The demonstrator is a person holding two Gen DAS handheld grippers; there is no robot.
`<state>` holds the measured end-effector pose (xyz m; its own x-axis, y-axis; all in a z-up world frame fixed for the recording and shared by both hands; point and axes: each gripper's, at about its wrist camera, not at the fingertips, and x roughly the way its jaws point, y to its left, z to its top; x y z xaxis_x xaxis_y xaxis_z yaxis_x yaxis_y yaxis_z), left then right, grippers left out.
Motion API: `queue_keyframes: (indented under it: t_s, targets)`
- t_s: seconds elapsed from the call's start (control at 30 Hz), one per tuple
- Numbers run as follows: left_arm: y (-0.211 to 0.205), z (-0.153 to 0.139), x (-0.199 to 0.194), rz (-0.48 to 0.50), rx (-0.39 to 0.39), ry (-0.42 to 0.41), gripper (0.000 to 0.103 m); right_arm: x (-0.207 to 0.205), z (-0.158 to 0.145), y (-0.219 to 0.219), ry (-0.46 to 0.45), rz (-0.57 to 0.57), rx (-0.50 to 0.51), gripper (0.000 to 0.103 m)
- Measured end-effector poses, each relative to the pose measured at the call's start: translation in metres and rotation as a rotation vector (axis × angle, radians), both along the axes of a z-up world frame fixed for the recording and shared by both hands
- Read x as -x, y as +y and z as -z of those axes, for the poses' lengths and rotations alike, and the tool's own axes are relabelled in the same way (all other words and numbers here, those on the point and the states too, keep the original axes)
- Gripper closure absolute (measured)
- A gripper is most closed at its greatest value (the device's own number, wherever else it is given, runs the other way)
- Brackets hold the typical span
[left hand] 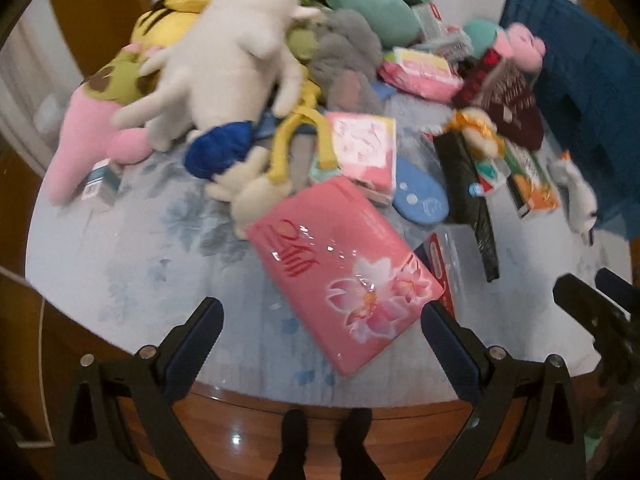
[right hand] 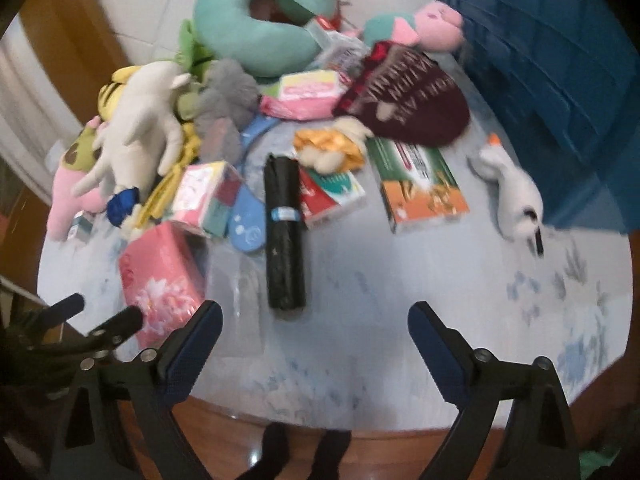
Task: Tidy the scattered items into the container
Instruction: 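Move both grippers back over the items on the table, then grasp the pink tissue packet with the left gripper while the right grasps the clear plastic box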
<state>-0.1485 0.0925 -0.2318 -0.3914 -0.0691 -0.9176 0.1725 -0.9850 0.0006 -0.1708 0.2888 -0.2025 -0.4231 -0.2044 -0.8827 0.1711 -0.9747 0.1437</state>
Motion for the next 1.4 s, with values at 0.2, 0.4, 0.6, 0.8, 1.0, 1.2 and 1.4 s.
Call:
queue_keyframes:
  t_s: [0.2,0.4,0.6,0.8,1.0,1.2,1.4]
  targets:
    - [-0.009,0.028,0.008,0.071,-0.045,-0.043,0.004,-0.009,0.02,-0.015,-0.033,0.027,-0.015,0.008]
    - [-0.037,0.026,0.006,0.129,-0.005,-0.029,0.003,-0.012,0.038,-0.037,-0.057,0.049,-0.018,0.008]
    - [-0.084,0.021,-0.004,0.083,0.023,-0.029,0.003,-0.014,0.049,-0.057,-0.065,0.069,-0.029,0.008]
    - [-0.079,0.012,0.002,0.074,-0.048,0.0,0.003,-0.015,0.059,-0.068,-0.071,0.091,-0.05,0.008]
    - [-0.055,0.032,0.015,0.061,-0.09,-0.027,0.003,-0.011,0.067,-0.064,-0.074,0.107,-0.095,0.013]
    - [-0.04,0.035,0.028,0.051,-0.05,-0.02,0.003,-0.007,0.076,-0.062,-0.077,0.092,-0.081,0.014]
    - [-0.055,0.042,0.021,0.04,-0.035,-0.022,0.012,-0.002,0.082,-0.068,-0.077,0.058,-0.079,0.05]
